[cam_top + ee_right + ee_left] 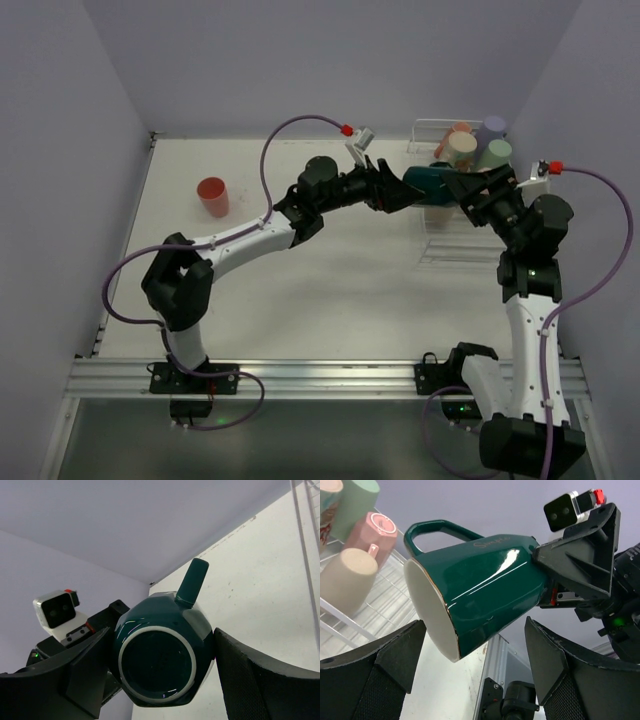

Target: Unload the cups from the dish rack

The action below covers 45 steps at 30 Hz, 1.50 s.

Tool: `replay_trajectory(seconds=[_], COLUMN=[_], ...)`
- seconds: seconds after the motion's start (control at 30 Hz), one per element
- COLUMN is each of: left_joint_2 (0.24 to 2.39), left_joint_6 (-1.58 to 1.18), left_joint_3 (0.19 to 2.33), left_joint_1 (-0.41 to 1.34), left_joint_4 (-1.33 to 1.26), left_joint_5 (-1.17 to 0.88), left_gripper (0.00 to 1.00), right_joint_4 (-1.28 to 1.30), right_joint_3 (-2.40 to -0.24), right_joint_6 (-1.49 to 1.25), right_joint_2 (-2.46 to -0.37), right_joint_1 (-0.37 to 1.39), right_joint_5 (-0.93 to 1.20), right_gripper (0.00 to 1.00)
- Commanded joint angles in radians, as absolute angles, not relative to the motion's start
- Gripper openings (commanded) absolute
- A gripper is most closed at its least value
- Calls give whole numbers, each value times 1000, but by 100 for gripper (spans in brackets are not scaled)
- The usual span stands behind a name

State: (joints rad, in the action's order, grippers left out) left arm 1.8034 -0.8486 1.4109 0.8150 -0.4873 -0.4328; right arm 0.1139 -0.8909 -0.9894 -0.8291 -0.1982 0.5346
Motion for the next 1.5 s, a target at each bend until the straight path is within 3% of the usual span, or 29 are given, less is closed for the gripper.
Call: replay_trajectory(seconds=[0.0, 0.1, 0.23, 0.3, 0.53, 0.6, 0.67, 0.83, 0.9, 0.93, 1.03, 1.3, 1.47], left_joint_2=[1818, 1813, 1796, 1773, 1744, 1711, 1683, 1615, 1608, 1606, 1609, 1678, 1788], left_joint_6=[-906, -934, -954, -947, -936, -930, -910, -836, -815, -781, -675, -318, -201], left_joint_3=[1450, 1430, 1402, 1391, 1365, 1344, 1307, 1282, 1287, 1304, 1382, 1685, 1834], left_joint_1=[818, 816, 816, 815, 811, 811, 810, 807, 804, 799, 772, 619, 551], left_joint_4=[-601, -647, -696, -695, -693, -704, -715, -632, -595, -534, -325, 421, 669], left_joint_5=[-509, -528, -532, -514, -511, -486, -453, -393, -371, -361, -316, 29, 253], left_gripper=[87, 77, 52, 48, 7, 0, 0, 0, 0, 0, 0, 0, 0], right_joint_4=[-58, -81, -103, -86, -118, -121, -132, -163, -153, -144, -60, 225, 270], right_joint_3=[-900, -887, -856, -845, -816, -804, -782, -758, -761, -764, -795, -842, -790], right_joint_6=[-1039, -1046, -1062, -1048, -1058, -1060, -1069, -1088, -1086, -1077, -1022, -793, -736], right_joint_2=[-830, -851, -870, -864, -871, -877, -879, -874, -859, -853, -819, -706, -643], right_joint_1=[-199, -199, -199, -199, -199, -199, -198, -199, -199, -199, -199, -198, -189], right_joint_5=[603, 618, 628, 611, 638, 650, 661, 713, 715, 715, 690, 552, 494], right_gripper=[25, 25, 24, 24, 25, 27, 32, 68, 77, 85, 96, 99, 99])
